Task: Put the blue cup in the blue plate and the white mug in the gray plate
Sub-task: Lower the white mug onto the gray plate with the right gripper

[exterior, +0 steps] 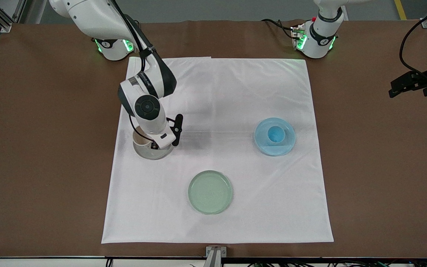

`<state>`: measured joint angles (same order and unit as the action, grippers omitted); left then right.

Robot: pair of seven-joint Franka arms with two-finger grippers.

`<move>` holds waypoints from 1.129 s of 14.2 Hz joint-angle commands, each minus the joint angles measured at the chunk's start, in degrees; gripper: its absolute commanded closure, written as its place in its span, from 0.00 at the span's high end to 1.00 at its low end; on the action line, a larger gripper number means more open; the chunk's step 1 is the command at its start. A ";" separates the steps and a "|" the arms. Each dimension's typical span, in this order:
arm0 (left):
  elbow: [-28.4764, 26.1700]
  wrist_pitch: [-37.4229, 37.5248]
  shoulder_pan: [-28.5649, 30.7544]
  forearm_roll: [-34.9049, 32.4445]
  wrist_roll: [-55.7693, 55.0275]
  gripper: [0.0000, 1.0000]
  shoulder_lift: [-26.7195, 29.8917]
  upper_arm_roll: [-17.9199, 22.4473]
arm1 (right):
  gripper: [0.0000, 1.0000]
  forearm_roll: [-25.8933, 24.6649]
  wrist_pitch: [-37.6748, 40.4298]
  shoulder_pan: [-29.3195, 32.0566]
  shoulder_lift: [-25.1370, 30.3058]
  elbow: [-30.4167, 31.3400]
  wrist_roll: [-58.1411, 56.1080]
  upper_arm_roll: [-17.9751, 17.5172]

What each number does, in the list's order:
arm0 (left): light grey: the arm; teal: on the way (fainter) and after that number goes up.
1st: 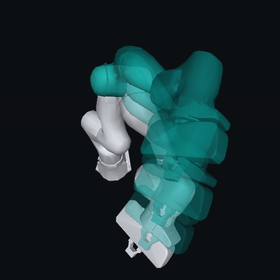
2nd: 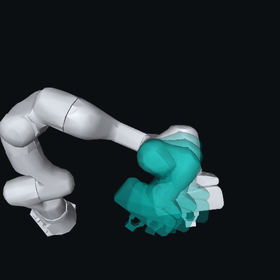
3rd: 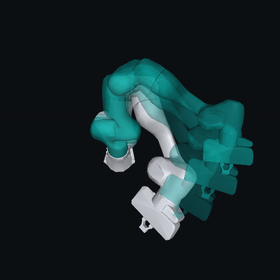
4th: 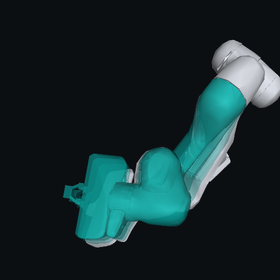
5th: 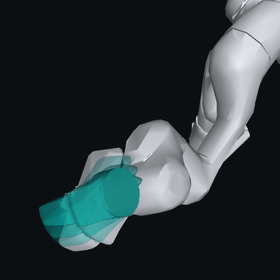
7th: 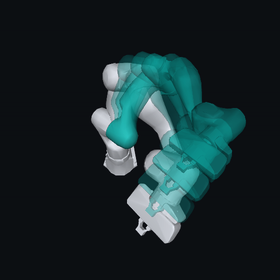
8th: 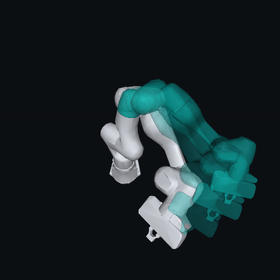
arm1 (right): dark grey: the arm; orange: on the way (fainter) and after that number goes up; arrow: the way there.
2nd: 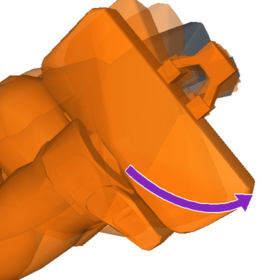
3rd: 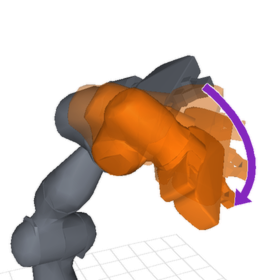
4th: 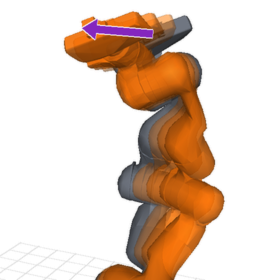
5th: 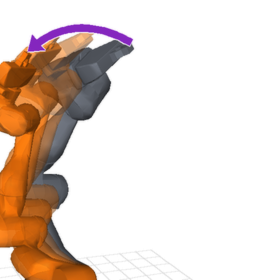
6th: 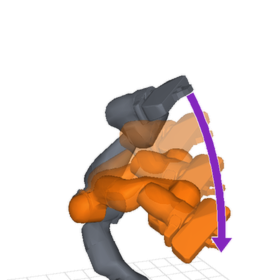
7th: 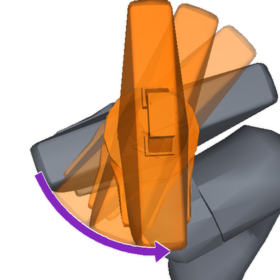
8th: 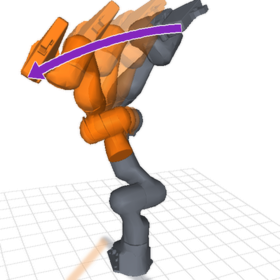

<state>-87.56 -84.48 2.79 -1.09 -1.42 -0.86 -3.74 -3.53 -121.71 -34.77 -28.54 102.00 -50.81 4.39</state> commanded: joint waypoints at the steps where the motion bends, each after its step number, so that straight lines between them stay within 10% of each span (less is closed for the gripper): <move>1: -0.25 -0.86 0.19 0.92 0.81 1.00 0.42 0.05 | 0.00 -1.31 -0.89 -1.53 -0.46 0.57 -0.43 0.36; 16: 0.11 -2.35 -0.16 0.74 0.98 1.00 -0.64 -0.65 | 0.08 -2.80 -3.18 -1.27 -2.58 0.66 -0.52 0.44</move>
<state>-87.57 -86.41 2.38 -1.09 -1.37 -1.79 -4.24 -4.97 -124.46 -35.98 -31.54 101.99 -51.00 4.66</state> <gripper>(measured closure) 0.000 0.806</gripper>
